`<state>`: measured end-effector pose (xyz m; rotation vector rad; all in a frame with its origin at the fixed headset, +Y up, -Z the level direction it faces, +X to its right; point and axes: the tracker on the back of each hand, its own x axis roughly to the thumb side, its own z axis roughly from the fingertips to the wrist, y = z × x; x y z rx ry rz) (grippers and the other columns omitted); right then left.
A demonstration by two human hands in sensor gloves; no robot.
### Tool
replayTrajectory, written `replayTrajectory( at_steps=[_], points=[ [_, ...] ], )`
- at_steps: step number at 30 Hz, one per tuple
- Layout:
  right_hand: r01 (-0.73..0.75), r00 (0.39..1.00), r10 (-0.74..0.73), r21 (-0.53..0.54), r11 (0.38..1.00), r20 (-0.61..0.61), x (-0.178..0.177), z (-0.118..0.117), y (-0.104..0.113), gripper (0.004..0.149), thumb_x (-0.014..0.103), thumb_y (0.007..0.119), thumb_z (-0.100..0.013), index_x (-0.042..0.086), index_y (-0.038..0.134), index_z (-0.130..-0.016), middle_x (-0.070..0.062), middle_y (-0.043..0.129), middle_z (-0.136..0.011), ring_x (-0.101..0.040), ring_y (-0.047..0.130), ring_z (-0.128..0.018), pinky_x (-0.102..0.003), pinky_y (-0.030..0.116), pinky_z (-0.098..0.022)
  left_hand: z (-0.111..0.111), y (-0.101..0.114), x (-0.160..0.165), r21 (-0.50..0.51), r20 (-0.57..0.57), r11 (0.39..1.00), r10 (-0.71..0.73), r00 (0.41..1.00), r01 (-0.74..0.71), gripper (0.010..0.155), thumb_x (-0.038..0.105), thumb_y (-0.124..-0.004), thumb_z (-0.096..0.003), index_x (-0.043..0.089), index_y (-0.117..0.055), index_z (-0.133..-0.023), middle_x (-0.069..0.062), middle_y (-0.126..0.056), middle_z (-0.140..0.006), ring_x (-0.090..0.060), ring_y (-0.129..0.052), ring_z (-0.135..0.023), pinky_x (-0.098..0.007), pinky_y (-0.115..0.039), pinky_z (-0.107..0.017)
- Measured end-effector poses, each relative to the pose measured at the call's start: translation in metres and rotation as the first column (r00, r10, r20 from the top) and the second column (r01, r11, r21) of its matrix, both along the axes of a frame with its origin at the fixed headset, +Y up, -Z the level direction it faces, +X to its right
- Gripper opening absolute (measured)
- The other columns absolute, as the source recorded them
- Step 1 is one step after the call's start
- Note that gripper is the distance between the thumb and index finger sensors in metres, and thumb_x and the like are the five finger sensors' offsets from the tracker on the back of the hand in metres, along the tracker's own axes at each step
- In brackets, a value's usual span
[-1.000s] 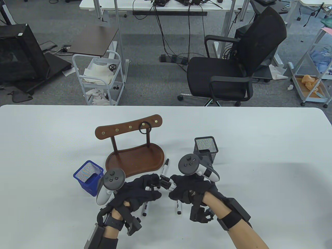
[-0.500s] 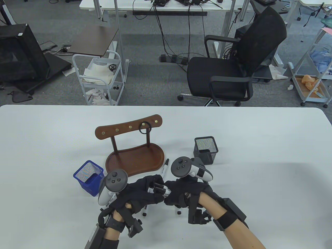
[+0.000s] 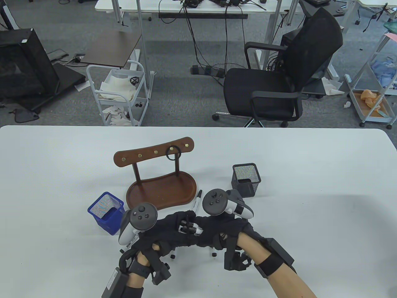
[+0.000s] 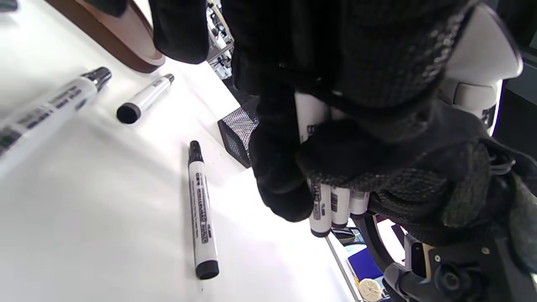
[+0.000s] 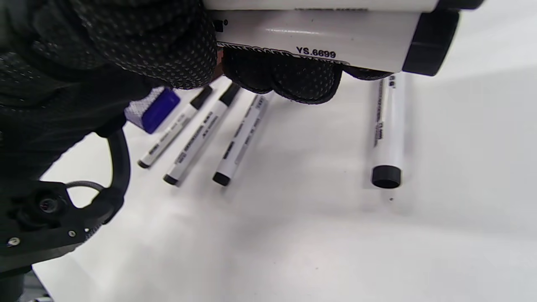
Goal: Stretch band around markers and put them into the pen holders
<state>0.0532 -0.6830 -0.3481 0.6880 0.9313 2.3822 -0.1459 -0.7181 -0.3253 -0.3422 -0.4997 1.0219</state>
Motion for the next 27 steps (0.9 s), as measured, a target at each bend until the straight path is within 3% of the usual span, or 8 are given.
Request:
replayTrajectory(
  at_steps=[8,14,16,20,22,24,27],
  points=[
    [0.258,0.965,-0.26,0.053,0.965,0.031,0.006,-0.002,0.0,0.048,0.034,0.089,-0.049,0.026,0.064,-0.089,0.001,0.089,-0.084,-0.026,0.096,-0.066,-0.05,0.079,-0.062,-0.006,-0.008,-0.005,-0.079,0.012,0.988,0.135,0.991,-0.134,0.083,0.055,-0.093,-0.0471,0.011,-0.062,-0.111,-0.016,-0.077,-0.113,-0.056,-0.057,-0.109,-0.078,-0.042,-0.073],
    [0.169,0.981,-0.19,0.295,0.94,0.045,0.0,0.009,0.013,0.051,0.034,0.084,-0.051,0.025,0.058,-0.094,0.002,0.085,-0.086,-0.025,0.095,-0.067,-0.05,0.078,-0.064,-0.01,-0.019,-0.003,-0.177,0.02,0.96,0.223,0.975,-0.216,0.086,0.058,-0.089,-0.0494,0.006,-0.061,-0.112,-0.023,-0.076,-0.113,-0.057,-0.054,-0.108,-0.079,-0.04,-0.073],
    [0.122,0.981,-0.17,0.391,0.912,0.09,-0.001,0.013,0.016,0.053,0.035,0.084,-0.05,0.025,0.057,-0.094,0.004,0.085,-0.086,-0.022,0.096,-0.065,-0.047,0.082,-0.062,-0.011,-0.019,-0.002,-0.163,0.016,0.965,0.211,0.977,-0.205,0.086,0.06,-0.085,-0.0515,0.005,-0.059,-0.113,-0.023,-0.075,-0.113,-0.057,-0.055,-0.109,-0.079,-0.04,-0.073],
    [0.064,0.977,-0.153,0.483,0.874,0.146,0.0,0.017,0.018,0.073,0.034,0.087,-0.049,0.024,0.036,-0.101,0.002,0.068,-0.097,-0.016,0.098,-0.062,-0.044,0.087,-0.06,-0.011,-0.022,0.003,-0.199,0.048,0.964,0.192,0.98,-0.179,0.079,0.06,-0.078,-0.0556,0.004,-0.066,-0.11,-0.024,-0.081,-0.109,-0.057,-0.058,-0.107,-0.079,-0.041,-0.073],
    [0.093,0.976,-0.173,0.457,0.885,0.135,0.001,0.016,0.019,0.081,0.033,0.088,-0.049,0.023,0.029,-0.102,0.0,0.062,-0.099,-0.017,0.099,-0.06,-0.044,0.087,-0.059,-0.01,-0.022,0.006,-0.227,0.066,0.955,0.212,0.975,-0.193,0.077,0.061,-0.075,-0.0582,0.003,-0.067,-0.109,-0.025,-0.083,-0.107,-0.058,-0.059,-0.106,-0.079,-0.04,-0.073],
    [0.127,0.973,-0.195,0.419,0.899,0.123,0.003,0.013,0.019,0.083,0.031,0.09,-0.049,0.023,0.027,-0.103,-0.001,0.06,-0.1,-0.017,0.099,-0.059,-0.043,0.088,-0.058,-0.01,-0.019,0.006,-0.193,0.074,0.969,0.174,0.982,-0.157,0.075,0.061,-0.073,-0.0589,0.004,-0.07,-0.107,-0.023,-0.087,-0.105,-0.057,-0.061,-0.105,-0.079,-0.04,-0.072],
    [0.26,0.945,-0.296,0.23,0.938,0.14,0.013,0.002,0.012,0.082,0.028,0.092,-0.049,0.022,0.032,-0.105,-0.003,0.061,-0.099,-0.016,0.099,-0.058,-0.043,0.09,-0.056,-0.009,-0.017,0.003,-0.178,0.098,0.974,0.156,0.983,-0.137,0.069,0.055,-0.063,-0.0619,0.003,-0.072,-0.106,-0.023,-0.088,-0.103,-0.057,-0.06,-0.105,-0.079,-0.038,-0.072]
  ],
)
